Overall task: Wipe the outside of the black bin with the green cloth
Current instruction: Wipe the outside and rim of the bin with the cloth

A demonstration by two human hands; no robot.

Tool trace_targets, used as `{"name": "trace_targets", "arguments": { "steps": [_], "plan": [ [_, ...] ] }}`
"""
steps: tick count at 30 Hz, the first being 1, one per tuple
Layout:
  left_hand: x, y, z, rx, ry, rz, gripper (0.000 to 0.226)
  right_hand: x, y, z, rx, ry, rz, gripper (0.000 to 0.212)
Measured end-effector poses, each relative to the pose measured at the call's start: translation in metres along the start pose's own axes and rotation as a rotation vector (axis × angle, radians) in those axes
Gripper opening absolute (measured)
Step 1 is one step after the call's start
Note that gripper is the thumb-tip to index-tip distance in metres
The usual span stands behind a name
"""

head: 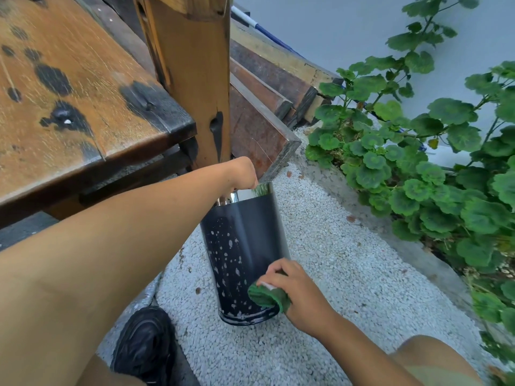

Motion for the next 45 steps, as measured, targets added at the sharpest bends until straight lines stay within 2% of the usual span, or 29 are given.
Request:
{"name": "trace_targets", "arguments": {
  "steps": [4, 7, 9, 11, 13, 15, 17, 19, 22, 25, 28, 30, 34, 37, 40, 41, 42, 45],
  "plan": [
    [0.003, 0.004, -0.001, -0.019, -0.047, 0.019, 0.01, 0.003, -0.007, 0.01, 0.044, 0.014, -0.048, 0.043],
    [0.006, 0.003, -0.005, -0.025, -0.168, -0.095, 0.012, -0.003, -0.006, 0.014, 0.079, 0.151, -0.086, 0.039],
    [0.009, -0.001, -0.011, -0.033, -0.17, -0.225, 0.034, -0.017, -0.003, 0.019, 0.143, 0.326, -0.064, 0.036],
    [0.021, -0.013, -0.013, -0.006, -0.179, -0.436, 0.037, -0.035, -0.002, 0.029, 0.265, 0.502, -0.038, 0.042],
    [0.034, -0.026, -0.022, 0.024, -0.142, -0.667, 0.048, -0.053, 0.001, 0.034, 0.316, 0.577, -0.022, 0.052],
    [0.041, -0.038, -0.03, 0.008, -0.128, -0.793, 0.055, -0.07, 0.007, 0.03, 0.304, 0.594, 0.006, 0.056],
    [0.039, -0.042, -0.03, 0.015, -0.056, -0.721, 0.04, -0.083, 0.016, 0.02, 0.261, 0.59, 0.031, 0.056],
    [0.033, -0.042, -0.022, 0.038, 0.077, -0.553, 0.024, -0.094, 0.025, 0.006, 0.202, 0.563, 0.05, 0.054],
    [0.033, -0.05, -0.003, 0.107, 0.123, -0.454, 0.018, -0.108, 0.037, -0.02, 0.082, 0.523, 0.084, 0.049],
    [0.035, -0.056, 0.02, 0.178, 0.179, -0.373, 0.022, -0.12, 0.047, -0.051, -0.042, 0.46, 0.101, 0.04],
    [0.035, -0.057, 0.039, 0.188, 0.159, -0.263, 0.017, -0.134, 0.059, -0.066, -0.107, 0.241, 0.19, 0.04],
    [0.036, -0.053, 0.041, 0.154, 0.083, -0.243, 0.015, -0.136, 0.066, -0.068, -0.089, 0.073, 0.226, 0.044],
    [0.036, -0.044, 0.028, 0.02, -0.249, -0.313, 0.014, -0.125, 0.075, -0.058, -0.035, 0.017, 0.333, 0.047],
    [0.036, -0.036, 0.028, 0.023, -0.306, -0.309, 0.016, -0.119, 0.079, -0.046, -0.021, -0.07, 0.368, 0.044],
    [0.036, -0.024, 0.029, 0.028, -0.379, -0.303, 0.047, -0.118, 0.085, -0.032, -0.014, -0.048, 0.354, 0.043],
    [0.034, -0.02, 0.03, 0.045, -0.337, -0.272, 0.049, -0.117, 0.086, -0.028, -0.008, -0.042, 0.331, 0.041],
    [0.03, -0.019, 0.031, 0.07, -0.275, -0.222, 0.045, -0.113, 0.087, -0.025, 0.001, -0.045, 0.293, 0.039],
    [0.021, -0.016, 0.031, 0.134, -0.148, -0.118, 0.013, -0.094, 0.079, -0.018, 0.038, -0.064, 0.172, 0.041]
  ]
}}
Point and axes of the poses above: each hand's wrist, its own y-axis towards the middle knuckle, its own x-axis out of the palm, z = x × y, the point moved 7 cm from there along y, towards the middle knuckle, and after that the axes turned 10 degrees about -x, right-handed, at the moved point
